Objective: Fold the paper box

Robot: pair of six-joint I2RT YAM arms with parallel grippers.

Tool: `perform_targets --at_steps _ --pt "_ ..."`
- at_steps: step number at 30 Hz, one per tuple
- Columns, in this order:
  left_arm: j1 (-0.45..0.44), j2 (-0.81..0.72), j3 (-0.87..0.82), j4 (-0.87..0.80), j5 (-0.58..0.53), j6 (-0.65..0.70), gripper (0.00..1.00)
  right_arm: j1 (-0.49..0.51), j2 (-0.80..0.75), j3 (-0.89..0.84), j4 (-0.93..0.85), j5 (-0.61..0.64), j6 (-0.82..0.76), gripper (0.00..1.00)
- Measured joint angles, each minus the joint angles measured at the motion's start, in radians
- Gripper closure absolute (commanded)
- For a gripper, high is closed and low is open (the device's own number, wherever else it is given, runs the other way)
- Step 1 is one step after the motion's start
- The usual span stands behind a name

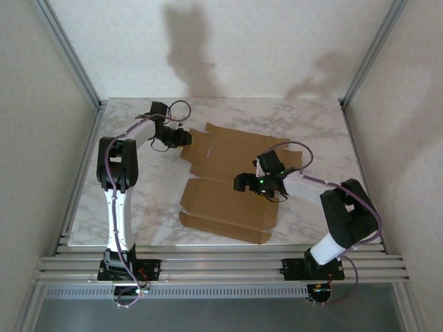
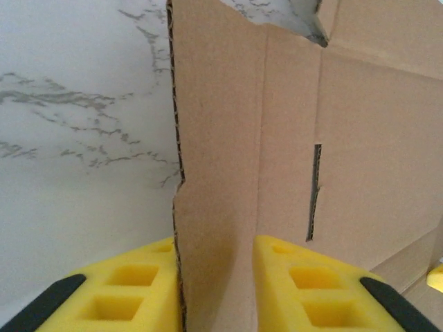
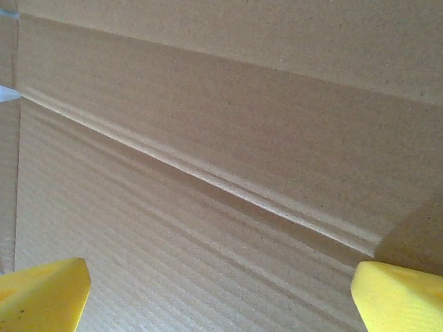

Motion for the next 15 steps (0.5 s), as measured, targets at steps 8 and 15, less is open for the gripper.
perform_targets --at_steps 8,15 --pt "-0.026 0.000 0.076 -0.045 -0.005 0.049 0.73 0.003 0.002 0.002 0.000 0.008 -0.002 0.01" --pt "-0.033 0.000 0.140 -0.048 -0.007 0.057 0.66 0.007 0.007 0.005 0.000 0.015 -0.007 0.01"
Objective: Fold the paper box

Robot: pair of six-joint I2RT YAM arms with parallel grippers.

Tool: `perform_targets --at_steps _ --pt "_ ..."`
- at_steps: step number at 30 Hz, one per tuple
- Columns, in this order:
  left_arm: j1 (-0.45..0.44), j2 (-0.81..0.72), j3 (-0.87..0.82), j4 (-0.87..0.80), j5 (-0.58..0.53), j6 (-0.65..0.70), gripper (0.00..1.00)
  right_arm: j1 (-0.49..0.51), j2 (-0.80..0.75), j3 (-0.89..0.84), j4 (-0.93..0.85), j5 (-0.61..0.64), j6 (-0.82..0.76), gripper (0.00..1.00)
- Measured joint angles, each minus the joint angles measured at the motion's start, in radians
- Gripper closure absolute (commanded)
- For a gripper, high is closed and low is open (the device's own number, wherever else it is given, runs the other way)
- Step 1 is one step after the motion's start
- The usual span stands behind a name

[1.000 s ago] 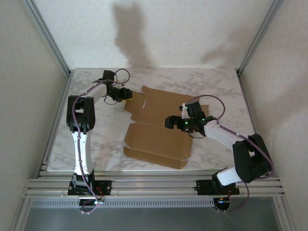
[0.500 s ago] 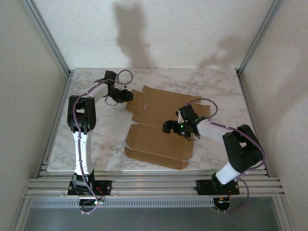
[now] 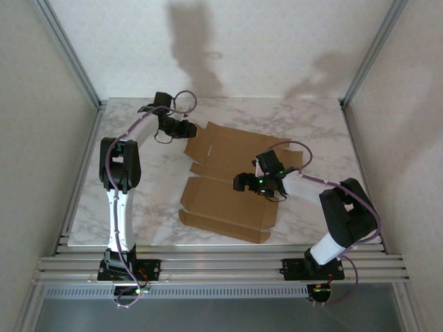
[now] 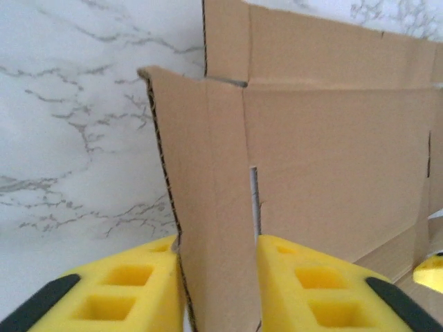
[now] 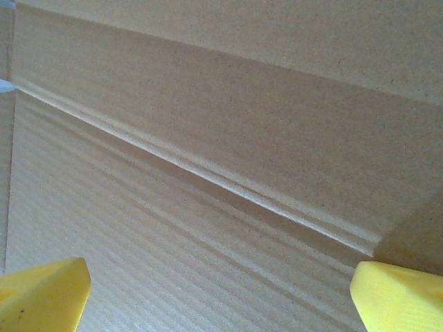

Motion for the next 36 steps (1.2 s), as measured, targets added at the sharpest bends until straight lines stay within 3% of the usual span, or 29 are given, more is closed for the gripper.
perform_targets --at_steps 29,36 --pt "-0.035 0.103 0.114 0.011 -0.028 0.033 0.62 0.010 0.008 0.006 0.004 0.008 -0.011 0.01" --pt "-0.035 0.103 0.135 0.011 -0.042 0.037 0.70 0.011 0.009 0.006 0.004 0.009 -0.016 0.01"
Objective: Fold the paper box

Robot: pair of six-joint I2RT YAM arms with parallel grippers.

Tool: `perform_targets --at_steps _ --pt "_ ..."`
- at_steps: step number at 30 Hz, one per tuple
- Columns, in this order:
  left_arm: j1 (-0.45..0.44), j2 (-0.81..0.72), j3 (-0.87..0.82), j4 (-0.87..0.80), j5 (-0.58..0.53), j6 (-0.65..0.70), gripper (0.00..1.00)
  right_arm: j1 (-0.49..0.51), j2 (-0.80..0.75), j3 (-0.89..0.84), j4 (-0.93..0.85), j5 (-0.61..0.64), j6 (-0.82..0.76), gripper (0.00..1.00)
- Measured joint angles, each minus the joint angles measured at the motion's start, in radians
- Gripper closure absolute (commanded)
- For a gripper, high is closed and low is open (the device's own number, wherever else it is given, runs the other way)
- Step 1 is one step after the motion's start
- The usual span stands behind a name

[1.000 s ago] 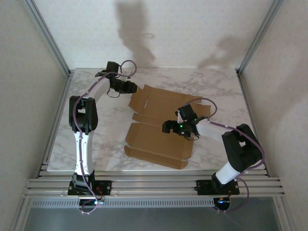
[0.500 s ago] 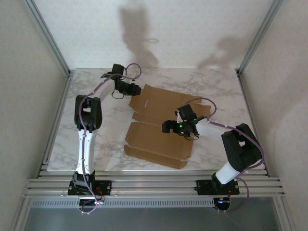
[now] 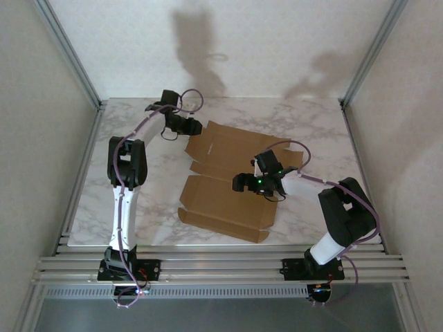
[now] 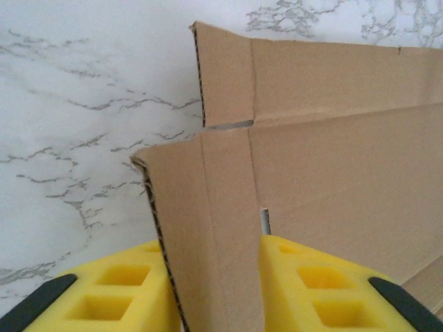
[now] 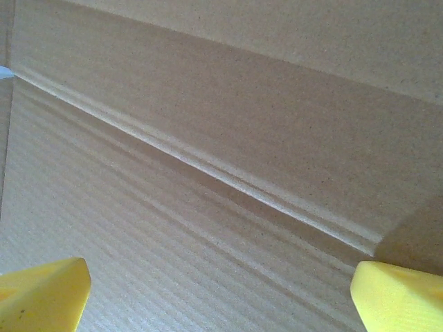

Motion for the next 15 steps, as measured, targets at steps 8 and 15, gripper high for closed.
perform_targets --at_steps 8,15 --pt "0.000 -0.001 0.006 0.012 0.008 0.022 0.87 0.005 -0.002 0.000 0.000 0.006 -0.007 0.02" --pt "-0.002 -0.050 -0.111 0.099 0.059 0.026 0.84 0.008 -0.066 0.019 -0.105 0.017 -0.075 0.02"
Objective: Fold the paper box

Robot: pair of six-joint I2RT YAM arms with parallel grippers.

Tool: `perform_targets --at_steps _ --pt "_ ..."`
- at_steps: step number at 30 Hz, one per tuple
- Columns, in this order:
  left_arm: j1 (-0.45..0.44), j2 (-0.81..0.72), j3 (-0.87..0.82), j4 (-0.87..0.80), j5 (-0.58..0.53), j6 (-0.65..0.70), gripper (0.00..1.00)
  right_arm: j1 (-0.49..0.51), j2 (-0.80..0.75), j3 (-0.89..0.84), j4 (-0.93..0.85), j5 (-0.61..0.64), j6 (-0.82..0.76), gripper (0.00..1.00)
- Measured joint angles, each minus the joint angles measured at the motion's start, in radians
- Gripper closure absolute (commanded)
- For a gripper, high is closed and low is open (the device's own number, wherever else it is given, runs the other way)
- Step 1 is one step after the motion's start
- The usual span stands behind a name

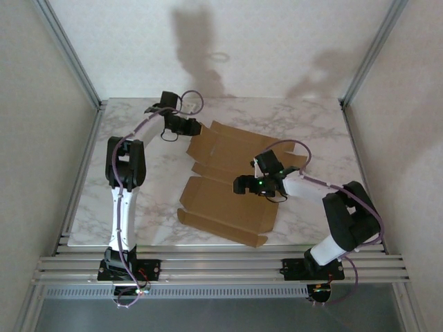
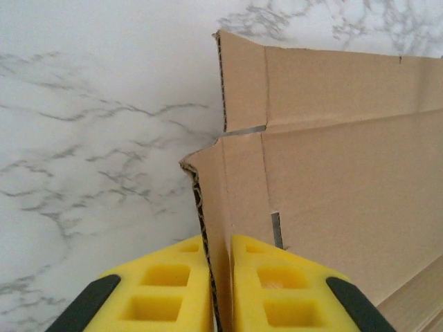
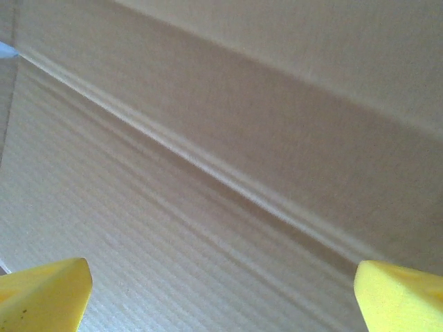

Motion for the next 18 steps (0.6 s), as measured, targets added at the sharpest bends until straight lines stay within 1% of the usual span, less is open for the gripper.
perform_targets --at_steps 2,6,9,13,18 --pt "-0.002 -0.028 -0.044 0.017 0.020 0.003 0.84 0.000 -0.043 0.030 -0.047 0.001 -0.043 0.01" --pt "-0.009 -0.104 -0.126 0.072 0.060 0.008 0.83 -0.019 -0.131 0.146 -0.144 0.003 -0.148 0.02" --pt "-0.009 -0.159 -0.156 0.101 0.105 0.031 0.81 -0.072 -0.164 0.264 -0.216 -0.021 -0.233 0.09" --pt "-0.010 -0.213 -0.166 0.124 0.185 0.078 0.80 -0.155 -0.164 0.409 -0.307 -0.069 -0.325 0.12" --pt "-0.019 -0.243 -0.166 0.108 0.257 0.165 0.81 -0.185 -0.105 0.616 -0.441 -0.096 -0.425 0.12"
